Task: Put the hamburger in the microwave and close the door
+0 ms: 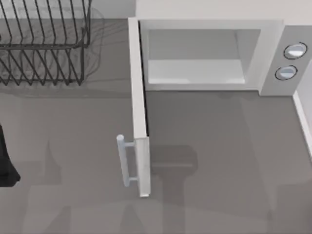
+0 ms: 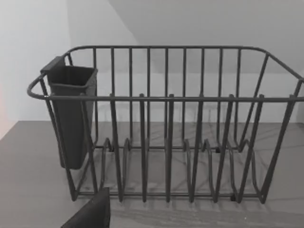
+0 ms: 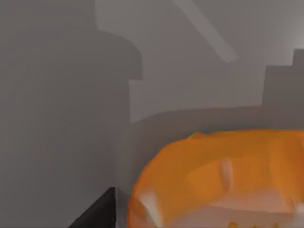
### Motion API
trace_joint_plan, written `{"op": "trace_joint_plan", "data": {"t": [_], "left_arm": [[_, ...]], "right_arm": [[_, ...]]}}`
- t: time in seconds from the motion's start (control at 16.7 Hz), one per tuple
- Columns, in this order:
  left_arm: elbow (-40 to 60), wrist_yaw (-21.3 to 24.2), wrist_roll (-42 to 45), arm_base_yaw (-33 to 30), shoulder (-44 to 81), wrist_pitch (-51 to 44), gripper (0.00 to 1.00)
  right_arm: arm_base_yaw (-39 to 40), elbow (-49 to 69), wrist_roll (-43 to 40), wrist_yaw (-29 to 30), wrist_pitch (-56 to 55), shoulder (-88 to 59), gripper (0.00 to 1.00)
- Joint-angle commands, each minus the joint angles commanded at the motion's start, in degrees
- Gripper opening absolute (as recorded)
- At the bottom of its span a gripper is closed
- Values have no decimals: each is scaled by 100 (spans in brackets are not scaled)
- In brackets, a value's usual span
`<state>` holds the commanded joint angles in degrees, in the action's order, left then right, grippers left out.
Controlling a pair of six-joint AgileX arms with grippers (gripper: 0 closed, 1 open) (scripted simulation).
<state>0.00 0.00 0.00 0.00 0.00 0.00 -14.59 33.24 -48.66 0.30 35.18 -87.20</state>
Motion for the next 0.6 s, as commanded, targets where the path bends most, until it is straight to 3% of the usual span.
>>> {"op": "trace_joint_plan", "data": {"t": [0.36, 0.6], "left_arm": [[0, 0, 0, 0, 0, 0, 100], [0, 0, 0, 0, 0, 0, 100]], "right_arm": [[-2, -134, -1, 0, -227, -146, 100], [-2, -134, -1, 0, -227, -146, 70]]}}
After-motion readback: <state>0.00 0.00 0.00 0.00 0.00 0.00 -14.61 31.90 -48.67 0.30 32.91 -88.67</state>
